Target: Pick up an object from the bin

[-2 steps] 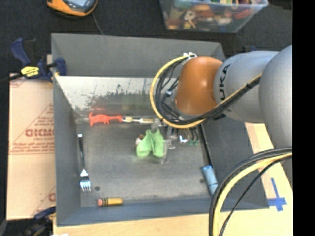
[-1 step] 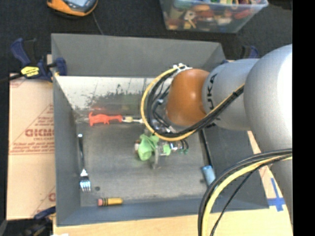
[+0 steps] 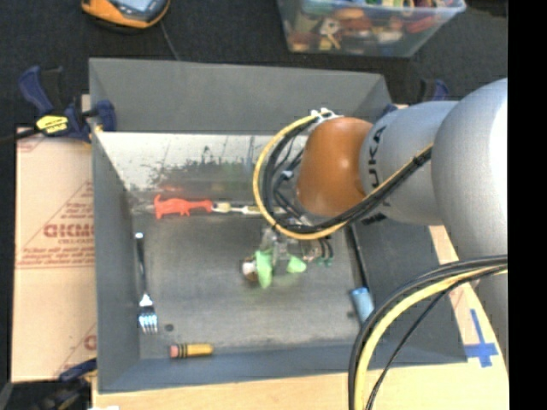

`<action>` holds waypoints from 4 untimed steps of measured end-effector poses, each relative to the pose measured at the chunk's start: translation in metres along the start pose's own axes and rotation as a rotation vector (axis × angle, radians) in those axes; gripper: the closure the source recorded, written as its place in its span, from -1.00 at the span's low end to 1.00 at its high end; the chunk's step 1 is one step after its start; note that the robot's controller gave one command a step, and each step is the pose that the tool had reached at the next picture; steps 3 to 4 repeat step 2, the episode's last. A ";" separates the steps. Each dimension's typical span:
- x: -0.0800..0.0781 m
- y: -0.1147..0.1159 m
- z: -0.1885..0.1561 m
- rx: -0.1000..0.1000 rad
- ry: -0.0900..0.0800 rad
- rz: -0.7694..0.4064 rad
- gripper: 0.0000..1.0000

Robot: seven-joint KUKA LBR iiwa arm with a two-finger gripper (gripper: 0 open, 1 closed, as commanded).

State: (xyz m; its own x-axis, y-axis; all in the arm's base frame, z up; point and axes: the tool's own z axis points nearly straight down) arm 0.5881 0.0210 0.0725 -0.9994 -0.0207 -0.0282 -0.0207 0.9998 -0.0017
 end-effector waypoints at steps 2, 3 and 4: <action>0.003 0.000 -0.021 0.000 0.011 -0.001 1.00; 0.003 0.000 -0.021 0.000 0.011 -0.001 1.00; 0.003 0.000 -0.021 0.000 0.011 -0.001 1.00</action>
Offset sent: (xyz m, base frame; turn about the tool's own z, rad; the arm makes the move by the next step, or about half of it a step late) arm -0.0001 0.0000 0.0615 -0.0003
